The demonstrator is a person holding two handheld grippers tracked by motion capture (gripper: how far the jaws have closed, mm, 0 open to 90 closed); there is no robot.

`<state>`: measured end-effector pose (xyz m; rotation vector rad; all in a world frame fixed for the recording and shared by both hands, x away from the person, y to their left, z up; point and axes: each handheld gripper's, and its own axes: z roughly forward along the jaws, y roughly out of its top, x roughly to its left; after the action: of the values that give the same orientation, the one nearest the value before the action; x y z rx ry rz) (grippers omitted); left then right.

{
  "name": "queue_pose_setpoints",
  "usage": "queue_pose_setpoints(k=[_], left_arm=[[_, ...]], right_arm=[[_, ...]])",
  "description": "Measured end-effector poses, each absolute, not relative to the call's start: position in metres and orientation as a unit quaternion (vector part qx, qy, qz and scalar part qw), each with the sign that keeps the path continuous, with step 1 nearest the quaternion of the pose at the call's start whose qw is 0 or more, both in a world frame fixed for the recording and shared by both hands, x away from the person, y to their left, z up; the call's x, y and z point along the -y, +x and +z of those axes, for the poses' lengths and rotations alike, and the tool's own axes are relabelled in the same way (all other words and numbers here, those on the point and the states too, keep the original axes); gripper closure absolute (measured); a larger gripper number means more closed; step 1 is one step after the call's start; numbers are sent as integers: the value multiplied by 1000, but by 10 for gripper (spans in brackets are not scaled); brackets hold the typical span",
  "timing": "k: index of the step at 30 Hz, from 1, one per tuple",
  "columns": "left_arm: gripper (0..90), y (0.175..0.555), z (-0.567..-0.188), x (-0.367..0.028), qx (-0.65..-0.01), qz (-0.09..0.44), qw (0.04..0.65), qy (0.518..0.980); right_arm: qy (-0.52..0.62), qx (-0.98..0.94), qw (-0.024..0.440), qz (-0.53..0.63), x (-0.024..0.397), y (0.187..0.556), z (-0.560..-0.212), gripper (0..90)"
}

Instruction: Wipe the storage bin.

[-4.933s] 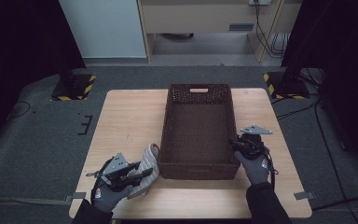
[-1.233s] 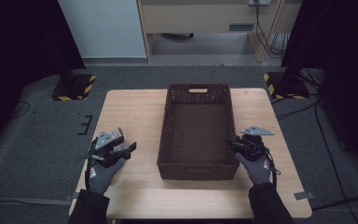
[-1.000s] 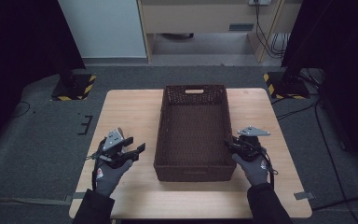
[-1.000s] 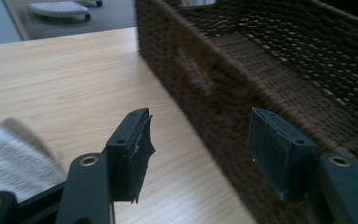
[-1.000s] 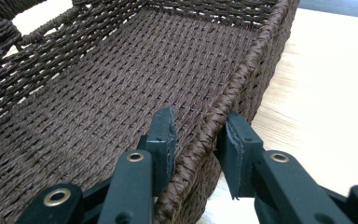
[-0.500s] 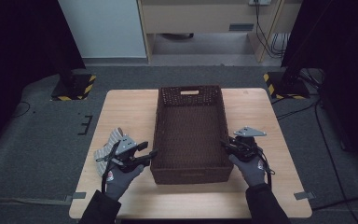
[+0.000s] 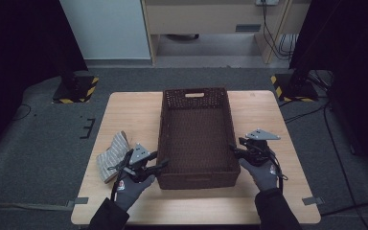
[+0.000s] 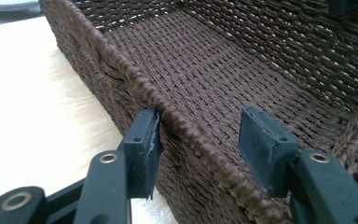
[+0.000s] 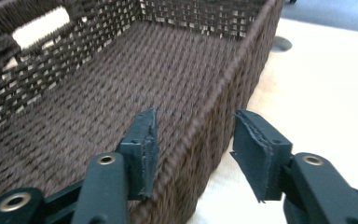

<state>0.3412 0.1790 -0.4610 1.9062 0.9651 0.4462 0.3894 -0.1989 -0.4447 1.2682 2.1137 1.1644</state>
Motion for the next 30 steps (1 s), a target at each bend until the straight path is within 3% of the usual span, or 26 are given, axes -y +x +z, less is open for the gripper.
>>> queue_pose_setpoints(k=[6, 13, 21, 30], left_arm=[[457, 339, -458, -179, -397, 179, 462, 772], [380, 348, -446, -191, -415, 211, 478, 745], [403, 374, -449, -185, -420, 190, 468, 754], [435, 367, -460, -169, -412, 176, 446, 775]], right_arm=[[456, -764, 201, 410, 195, 388, -445, 617], [454, -766, 207, 405, 193, 388, -445, 638], [452, -763, 212, 409, 194, 395, -448, 664], [446, -761, 222, 415, 201, 390, -438, 574]])
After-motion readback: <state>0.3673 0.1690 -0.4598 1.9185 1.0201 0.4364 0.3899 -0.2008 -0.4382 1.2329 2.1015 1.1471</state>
